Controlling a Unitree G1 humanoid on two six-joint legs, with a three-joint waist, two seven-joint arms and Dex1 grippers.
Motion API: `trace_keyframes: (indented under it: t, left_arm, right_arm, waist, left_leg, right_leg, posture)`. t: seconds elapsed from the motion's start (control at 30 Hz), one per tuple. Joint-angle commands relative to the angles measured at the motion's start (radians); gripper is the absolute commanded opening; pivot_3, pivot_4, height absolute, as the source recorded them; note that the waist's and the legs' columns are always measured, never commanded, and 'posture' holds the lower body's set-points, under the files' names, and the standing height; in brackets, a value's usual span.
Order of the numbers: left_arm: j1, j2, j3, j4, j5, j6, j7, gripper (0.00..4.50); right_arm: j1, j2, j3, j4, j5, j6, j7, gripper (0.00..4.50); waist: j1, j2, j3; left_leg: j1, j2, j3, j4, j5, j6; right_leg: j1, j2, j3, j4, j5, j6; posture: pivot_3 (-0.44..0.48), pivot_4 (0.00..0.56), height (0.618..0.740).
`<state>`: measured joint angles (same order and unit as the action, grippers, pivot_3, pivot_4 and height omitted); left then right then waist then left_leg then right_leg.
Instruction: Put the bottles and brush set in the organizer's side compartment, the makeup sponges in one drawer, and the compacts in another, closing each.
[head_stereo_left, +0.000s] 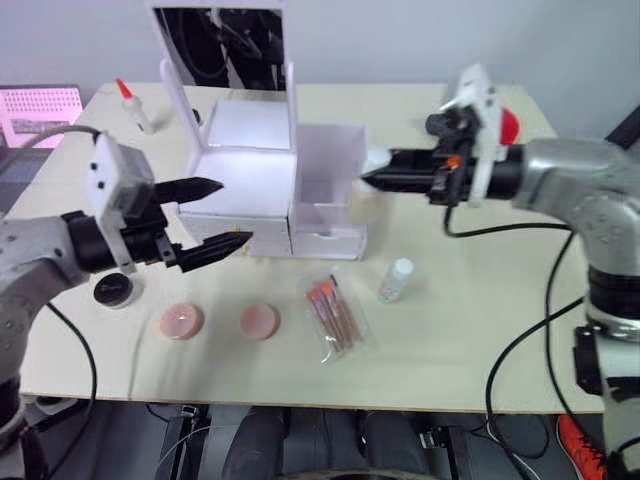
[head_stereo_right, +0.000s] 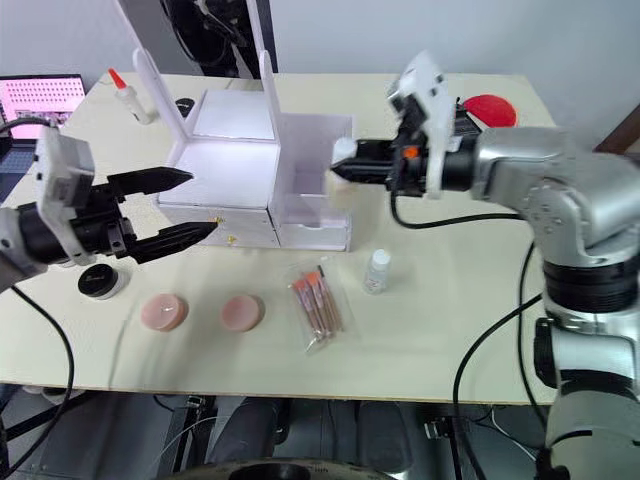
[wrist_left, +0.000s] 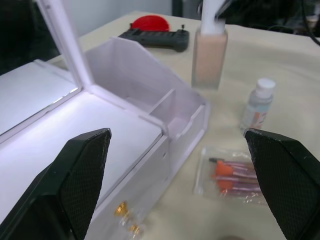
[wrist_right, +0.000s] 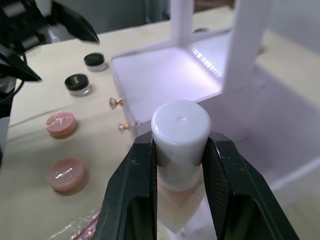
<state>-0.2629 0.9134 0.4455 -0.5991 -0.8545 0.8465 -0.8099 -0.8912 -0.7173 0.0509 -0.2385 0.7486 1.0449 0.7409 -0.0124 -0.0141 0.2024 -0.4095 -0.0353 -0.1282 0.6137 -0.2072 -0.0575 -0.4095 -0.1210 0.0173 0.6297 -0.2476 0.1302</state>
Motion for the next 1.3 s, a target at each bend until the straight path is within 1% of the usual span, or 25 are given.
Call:
trace_keyframes:
  t: [0.03, 0.13, 0.27, 0.37, 0.53, 0.77, 0.87, 0.93, 1.0, 1.07, 1.13, 1.2, 1.23, 1.3]
  left_arm:
    - [0.03, 0.011, 0.058, -0.052, -0.027, -0.017, 0.02, 4.5]
    - [0.033, 0.007, 0.046, -0.054, -0.027, -0.029, 0.036, 4.5]
    - [0.022, 0.009, 0.024, -0.044, -0.027, -0.041, 0.045, 4.5]
    - [0.013, 0.013, 0.012, -0.038, -0.028, -0.045, 0.044, 4.5]
    - [-0.011, 0.024, -0.022, -0.025, -0.03, -0.052, 0.033, 4.5]
    - [-0.059, 0.028, -0.081, -0.001, -0.018, -0.06, 0.019, 4.5]
    - [-0.08, 0.028, -0.105, 0.01, -0.012, -0.064, 0.016, 4.5]
    - [-0.09, 0.029, -0.114, 0.018, -0.013, -0.067, 0.011, 4.5]
    - [-0.092, 0.035, -0.119, 0.021, -0.019, -0.062, 0.001, 4.5]
    - [-0.096, 0.037, -0.122, 0.026, -0.024, -0.059, -0.006, 4.5]
    - [-0.101, 0.039, -0.125, 0.03, -0.025, -0.059, -0.009, 4.5]
    - [-0.107, 0.04, -0.129, 0.037, -0.023, -0.061, -0.013, 4.5]
    - [-0.108, 0.04, -0.132, 0.04, -0.023, -0.062, -0.017, 4.5]
    - [-0.107, 0.036, -0.137, 0.045, -0.026, -0.063, -0.026, 4.5]
  right_arm:
    - [-0.03, 0.084, -0.001, 0.002, -0.074, 0.007, -0.145, 0.74]
    - [-0.001, 0.151, 0.012, -0.02, -0.112, 0.009, -0.217, 0.74]
    - [0.028, 0.193, 0.017, -0.036, -0.146, 0.015, -0.266, 0.74]
    - [0.062, 0.185, 0.06, -0.052, -0.198, -0.009, -0.275, 0.74]
    - [0.1, 0.196, 0.084, -0.058, -0.259, -0.035, -0.293, 0.74]
    - [0.149, 0.236, 0.106, -0.064, -0.299, -0.06, -0.298, 0.74]
    - [0.159, 0.232, 0.116, -0.066, -0.319, -0.068, -0.287, 0.74]
    - [0.162, 0.235, 0.104, -0.07, -0.305, -0.05, -0.278, 1.8]
    - [0.161, 0.229, 0.095, -0.083, -0.299, -0.039, -0.268, 2.61]
    - [0.15, 0.221, 0.074, -0.095, -0.281, -0.021, -0.252, 3.63]
    - [0.132, 0.202, 0.044, -0.104, -0.257, -0.005, -0.227, 4.46]
    - [0.117, 0.186, 0.011, -0.108, -0.228, 0.003, -0.193, 4.46]
    - [0.117, 0.176, -0.011, -0.113, -0.197, -0.026, -0.144, 4.46]
    - [0.144, 0.113, -0.042, -0.135, -0.147, -0.094, -0.007, 4.46]
  waist:
    - [-0.001, 0.0, 0.0]
    - [-0.002, 0.0, 0.0]
    - [-0.004, 0.0, 0.0]
    - [-0.006, 0.0, 0.0]
    - [-0.007, 0.0, 0.0]
    - [-0.008, 0.0, 0.0]
    - [-0.008, 0.0, 0.0]
    - [-0.008, 0.0, 0.0]
    - [-0.009, 0.0, 0.0]
    - [-0.008, 0.0, 0.0]
    - [-0.008, 0.0, 0.0]
    - [-0.007, 0.0, 0.0]
    - [-0.007, 0.0, 0.0]
    - [-0.004, 0.0, 0.0]
  left_leg:
    - [0.0, 0.0, 0.0, 0.0, 0.0, 0.0]
    - [0.001, 0.0, 0.0, 0.0, 0.0, 0.0]
    - [0.001, 0.0, 0.0, 0.0, 0.0, 0.0]
    - [0.001, 0.0, 0.0, 0.0, 0.0, 0.0]
    - [0.001, 0.0, 0.0, 0.0, 0.0, 0.0]
    - [0.001, 0.001, 0.0, 0.0, 0.0, 0.0]
    - [0.001, 0.001, 0.0, 0.0, 0.0, 0.0]
    - [0.001, 0.001, 0.0, 0.0, 0.0, 0.0]
    - [0.001, 0.001, 0.0, 0.0, 0.0, 0.0]
    - [0.001, 0.001, 0.0, -0.001, 0.0, 0.0]
    - [0.001, 0.001, 0.0, -0.001, 0.0, 0.0]
    - [0.001, 0.001, 0.0, 0.0, 0.0, 0.0]
    - [0.001, 0.001, 0.0, 0.0, 0.0, 0.0]
    - [0.001, 0.001, 0.0, 0.0, 0.0, 0.0]
  right_leg:
    - [0.0, 0.0, 0.0, 0.0, 0.0, 0.0]
    - [0.0, 0.001, 0.0, 0.001, 0.001, -0.001]
    - [-0.001, 0.001, 0.0, 0.001, 0.001, -0.001]
    - [-0.001, 0.001, 0.0, 0.001, 0.001, 0.0]
    - [-0.001, 0.001, 0.0, 0.001, 0.001, 0.0]
    - [-0.001, 0.002, 0.0, 0.001, 0.001, 0.0]
    - [-0.001, 0.002, 0.0, 0.001, 0.002, 0.0]
    - [-0.001, 0.002, 0.0, 0.001, 0.001, 0.0]
    - [-0.001, 0.002, 0.0, 0.001, 0.001, 0.0]
    - [-0.001, 0.002, 0.0, 0.001, 0.001, 0.0]
    - [-0.001, 0.002, 0.0, 0.001, 0.001, 0.0]
    - [-0.001, 0.002, 0.0, 0.001, 0.001, 0.0]
    - [-0.001, 0.002, 0.0, 0.001, 0.001, 0.0]
    - [-0.001, 0.002, 0.0, 0.001, 0.001, 0.0]
  posture:
    - [0.0, 0.15, 0.74]
    - [0.0, 0.15, 0.74]
    - [0.0, 0.15, 0.74]
    - [0.0, 0.15, 0.74]
    - [0.0, 0.15, 0.74]
    - [0.0, 0.15, 0.74]
    - [0.0, 0.15, 0.74]
    - [0.0, 0.15, 0.74]
    - [0.0, 0.15, 0.74]
    - [0.0, 0.15, 0.74]
    - [0.0, 0.15, 0.74]
    - [0.0, 0.15, 0.74]
    - [0.0, 0.15, 0.74]
    - [0.0, 0.15, 0.74]
